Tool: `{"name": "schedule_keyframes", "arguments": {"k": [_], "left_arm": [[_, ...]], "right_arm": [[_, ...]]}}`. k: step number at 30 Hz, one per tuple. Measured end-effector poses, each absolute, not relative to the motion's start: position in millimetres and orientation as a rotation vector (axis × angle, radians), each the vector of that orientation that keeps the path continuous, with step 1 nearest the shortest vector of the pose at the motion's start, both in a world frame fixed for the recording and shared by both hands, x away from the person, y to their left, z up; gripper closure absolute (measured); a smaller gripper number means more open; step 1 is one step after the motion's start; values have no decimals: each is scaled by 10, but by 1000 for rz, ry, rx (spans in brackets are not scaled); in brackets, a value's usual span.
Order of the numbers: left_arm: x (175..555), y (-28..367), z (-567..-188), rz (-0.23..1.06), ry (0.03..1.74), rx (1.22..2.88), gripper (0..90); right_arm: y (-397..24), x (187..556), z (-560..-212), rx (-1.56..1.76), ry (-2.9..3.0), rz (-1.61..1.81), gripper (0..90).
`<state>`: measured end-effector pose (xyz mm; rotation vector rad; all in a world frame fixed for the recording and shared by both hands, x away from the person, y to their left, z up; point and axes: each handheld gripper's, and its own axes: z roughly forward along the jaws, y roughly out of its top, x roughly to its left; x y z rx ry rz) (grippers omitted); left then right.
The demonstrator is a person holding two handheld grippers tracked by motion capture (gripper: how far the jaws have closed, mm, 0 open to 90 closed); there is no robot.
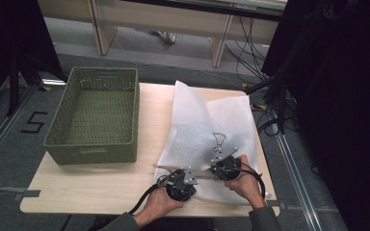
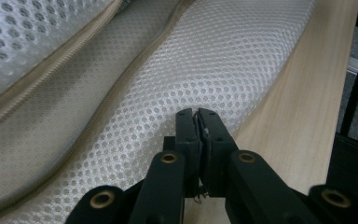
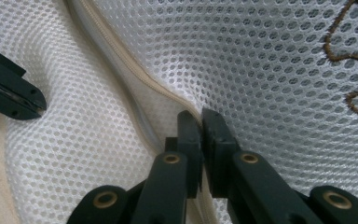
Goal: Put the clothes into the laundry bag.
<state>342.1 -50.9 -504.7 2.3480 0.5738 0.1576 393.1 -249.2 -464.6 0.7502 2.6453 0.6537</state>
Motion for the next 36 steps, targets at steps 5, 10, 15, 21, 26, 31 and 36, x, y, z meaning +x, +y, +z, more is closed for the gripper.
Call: {"name": "schedule_keyframes", "arguments": {"k": [5,10,15,21,26,31,36], "left_arm": [[3387,-420,-5031,157,528,2336,775],[3395,-317,-5004,111,560,2297,611],[3363,-202,-4893,109,557,2239,493],[3369,87,-4742,145,605,2176,412],[3365,318,-4701,158,637,2151,343],[3360,525,-4662,171,660,2119,287],[3360,765,-4608,221,706,2054,243]], "right_arm": [[-2508,3901,-4608,815,2606,704,863],[-2572,3908,-4558,774,2633,759,823],[-2633,3871,-4499,824,2589,817,712],[-2711,3844,-4394,967,2500,970,493],[-2760,3807,-4338,991,2421,1035,433],[-2805,3777,-4307,1017,2402,1072,412],[-2851,3727,-4246,1067,2339,1114,399]]}}
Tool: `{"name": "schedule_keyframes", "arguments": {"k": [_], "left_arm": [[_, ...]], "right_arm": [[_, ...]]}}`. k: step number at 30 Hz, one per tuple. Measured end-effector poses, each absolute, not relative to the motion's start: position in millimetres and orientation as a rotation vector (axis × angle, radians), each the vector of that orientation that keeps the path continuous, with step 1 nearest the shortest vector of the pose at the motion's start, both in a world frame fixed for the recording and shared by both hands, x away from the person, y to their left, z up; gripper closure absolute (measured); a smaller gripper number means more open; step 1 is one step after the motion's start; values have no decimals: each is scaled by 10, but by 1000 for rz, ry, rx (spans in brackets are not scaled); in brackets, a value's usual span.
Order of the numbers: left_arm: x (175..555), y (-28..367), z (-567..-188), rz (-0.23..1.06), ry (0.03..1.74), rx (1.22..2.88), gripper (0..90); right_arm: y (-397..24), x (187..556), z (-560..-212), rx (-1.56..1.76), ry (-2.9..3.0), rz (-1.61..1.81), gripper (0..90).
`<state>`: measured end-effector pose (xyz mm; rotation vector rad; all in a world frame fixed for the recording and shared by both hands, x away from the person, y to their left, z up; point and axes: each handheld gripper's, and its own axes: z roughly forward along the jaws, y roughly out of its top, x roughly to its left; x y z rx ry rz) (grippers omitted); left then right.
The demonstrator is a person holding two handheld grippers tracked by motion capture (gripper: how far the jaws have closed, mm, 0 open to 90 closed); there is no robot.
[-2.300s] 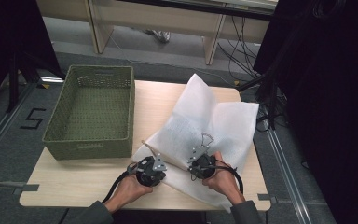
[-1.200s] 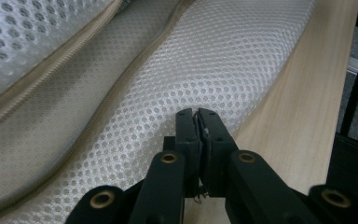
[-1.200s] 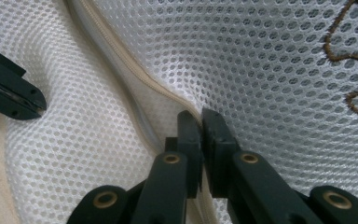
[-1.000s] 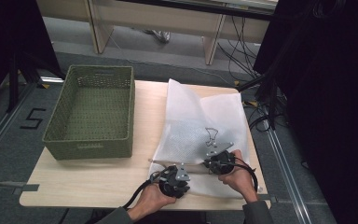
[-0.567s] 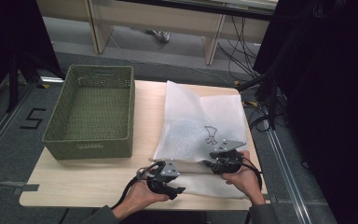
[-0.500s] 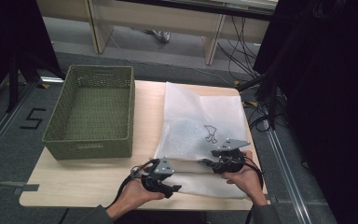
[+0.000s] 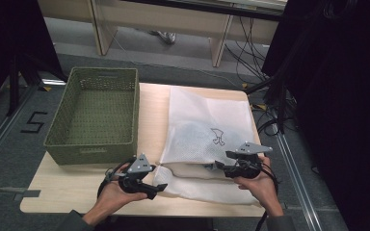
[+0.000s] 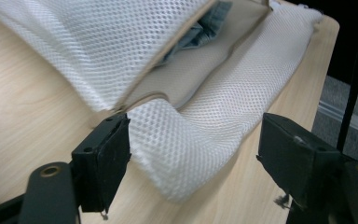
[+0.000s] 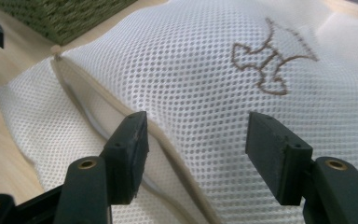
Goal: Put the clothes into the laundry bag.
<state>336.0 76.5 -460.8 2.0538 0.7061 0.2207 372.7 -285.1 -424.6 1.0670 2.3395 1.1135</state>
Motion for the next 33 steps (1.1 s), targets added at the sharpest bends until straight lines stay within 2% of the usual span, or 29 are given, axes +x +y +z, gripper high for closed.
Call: {"name": "schedule_keyframes", "arguments": {"k": [9,14,23,33], "left_arm": [[3288,1066,-4613,257,722,2037,160],[3217,1203,-4594,324,719,2056,175],[3093,1379,-4601,335,727,2078,176],[2868,1576,-4619,352,810,2057,166]], "right_arm": [[-2959,3620,-4217,1060,2293,1128,375],[-3009,3540,-4276,1085,2281,1123,369],[-3076,3358,-4312,1125,2262,1131,344],[-3106,3056,-4399,1133,2286,1109,329]]}}
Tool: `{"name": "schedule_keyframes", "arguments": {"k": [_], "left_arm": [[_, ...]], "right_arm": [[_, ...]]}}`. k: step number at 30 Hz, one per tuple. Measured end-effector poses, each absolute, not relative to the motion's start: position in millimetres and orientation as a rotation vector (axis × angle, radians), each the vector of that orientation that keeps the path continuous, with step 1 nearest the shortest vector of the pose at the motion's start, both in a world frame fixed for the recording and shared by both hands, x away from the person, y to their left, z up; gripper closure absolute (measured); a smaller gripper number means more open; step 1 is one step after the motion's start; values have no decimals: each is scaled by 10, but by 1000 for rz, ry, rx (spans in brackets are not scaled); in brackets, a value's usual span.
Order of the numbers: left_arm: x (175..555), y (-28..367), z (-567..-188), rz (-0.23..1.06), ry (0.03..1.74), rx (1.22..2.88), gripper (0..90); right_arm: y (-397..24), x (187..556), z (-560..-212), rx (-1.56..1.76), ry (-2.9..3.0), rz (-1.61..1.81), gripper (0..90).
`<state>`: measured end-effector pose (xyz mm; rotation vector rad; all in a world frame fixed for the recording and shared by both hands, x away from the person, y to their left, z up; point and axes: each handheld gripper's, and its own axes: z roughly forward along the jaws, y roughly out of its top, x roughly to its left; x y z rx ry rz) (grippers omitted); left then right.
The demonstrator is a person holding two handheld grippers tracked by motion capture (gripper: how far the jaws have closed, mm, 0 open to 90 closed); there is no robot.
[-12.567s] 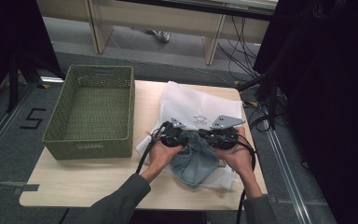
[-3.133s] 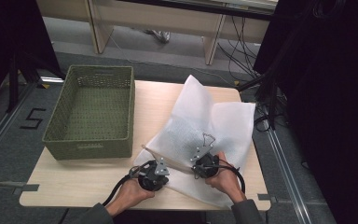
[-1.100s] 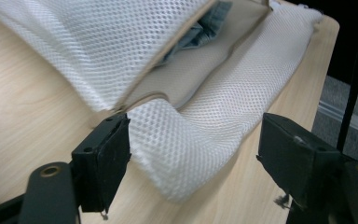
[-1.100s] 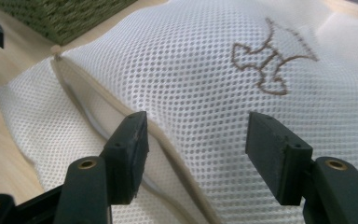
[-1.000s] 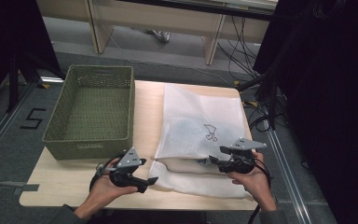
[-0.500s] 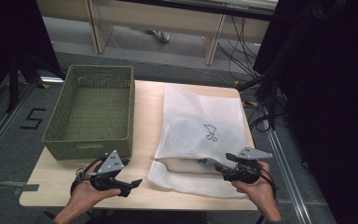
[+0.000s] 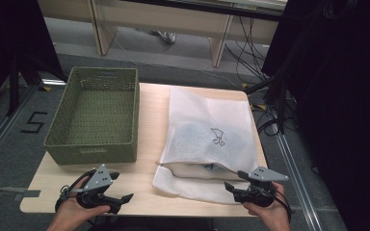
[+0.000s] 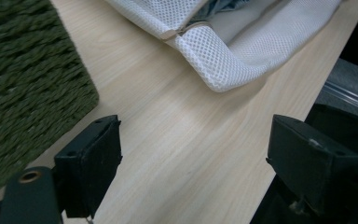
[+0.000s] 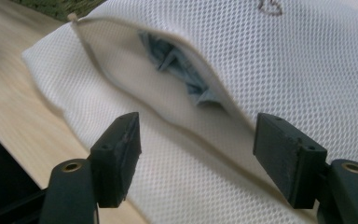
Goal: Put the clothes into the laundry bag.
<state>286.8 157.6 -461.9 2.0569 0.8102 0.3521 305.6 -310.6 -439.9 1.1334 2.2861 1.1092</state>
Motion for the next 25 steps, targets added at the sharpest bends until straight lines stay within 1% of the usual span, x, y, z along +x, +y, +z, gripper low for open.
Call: {"name": "schedule_keyframes", "arguments": {"k": [2,9,13,14,15,19,20,25], "left_arm": [[2806,1596,-4598,330,803,2062,166],[2762,1578,-4580,346,812,2049,166],[2763,1542,-4605,355,789,2093,167],[2759,1510,-4617,343,796,2069,168],[2760,1515,-4609,354,785,2094,168],[2767,1500,-4616,346,780,2101,168],[2759,1483,-4623,341,789,2077,169],[2771,1486,-4628,348,783,2074,169]], "right_arm": [[-3108,2986,-4430,1140,2293,1111,327],[-3165,2813,-4477,1165,2297,1103,325],[-3181,2810,-4496,1175,2297,1098,325],[-3189,2830,-4513,1153,2298,1111,324],[-3194,2826,-4511,1152,2294,1092,324],[-3194,2829,-4514,1153,2296,1088,324],[-3187,2822,-4514,1167,2294,1086,324],[-3194,2838,-4522,1138,2303,1076,324]]}}
